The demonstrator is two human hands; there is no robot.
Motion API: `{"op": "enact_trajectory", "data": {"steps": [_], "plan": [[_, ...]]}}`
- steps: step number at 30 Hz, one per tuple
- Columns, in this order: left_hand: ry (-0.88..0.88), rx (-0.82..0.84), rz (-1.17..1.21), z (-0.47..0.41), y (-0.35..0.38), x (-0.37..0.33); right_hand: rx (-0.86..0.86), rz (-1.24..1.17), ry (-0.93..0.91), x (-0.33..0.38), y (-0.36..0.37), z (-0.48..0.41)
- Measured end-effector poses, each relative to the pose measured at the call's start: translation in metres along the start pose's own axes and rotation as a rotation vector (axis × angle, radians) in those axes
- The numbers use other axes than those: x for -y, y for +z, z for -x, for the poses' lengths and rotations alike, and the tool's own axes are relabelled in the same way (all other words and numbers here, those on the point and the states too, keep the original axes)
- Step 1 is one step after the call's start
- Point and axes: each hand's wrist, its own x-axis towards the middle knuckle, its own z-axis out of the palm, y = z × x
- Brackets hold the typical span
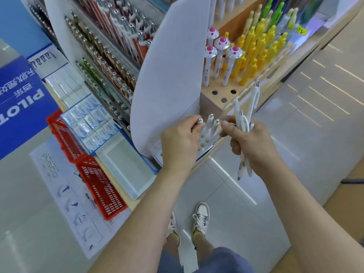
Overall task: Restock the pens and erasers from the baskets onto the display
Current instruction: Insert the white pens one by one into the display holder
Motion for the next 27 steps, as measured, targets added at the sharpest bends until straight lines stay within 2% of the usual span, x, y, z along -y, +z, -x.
{"op": "enact_trajectory", "data": {"steps": [4,6,13,18,21,22,24,27], "plan": [[0.192,0.053,-0.225,-0.009,0.002,-0.008,0.004,-0.002,0.008,0.000,-0.002,0.002],[0.227,0.098,-0.283,-0.014,0.004,-0.011,0.009,-0.006,0.009,0.000,-0.002,0.002],[0.159,0.221,-0.422,-0.020,0.006,-0.016,0.026,-0.015,0.030,0.001,-0.003,0.005],[0.099,0.297,-0.510,-0.021,0.004,-0.021,-0.033,-0.041,0.018,0.005,-0.002,0.016],[0.105,0.284,-0.520,-0.016,-0.008,-0.028,0.048,-0.087,0.057,0.014,-0.001,0.026],[0.107,0.259,-0.452,-0.012,-0.014,-0.031,0.115,-0.111,0.085,0.016,0.000,0.030],[0.018,0.205,-0.098,0.000,-0.024,-0.039,0.282,-0.122,0.143,0.020,-0.001,0.037],[-0.337,0.315,0.558,0.009,-0.037,-0.058,0.551,-0.071,0.207,0.024,-0.001,0.044]]}}
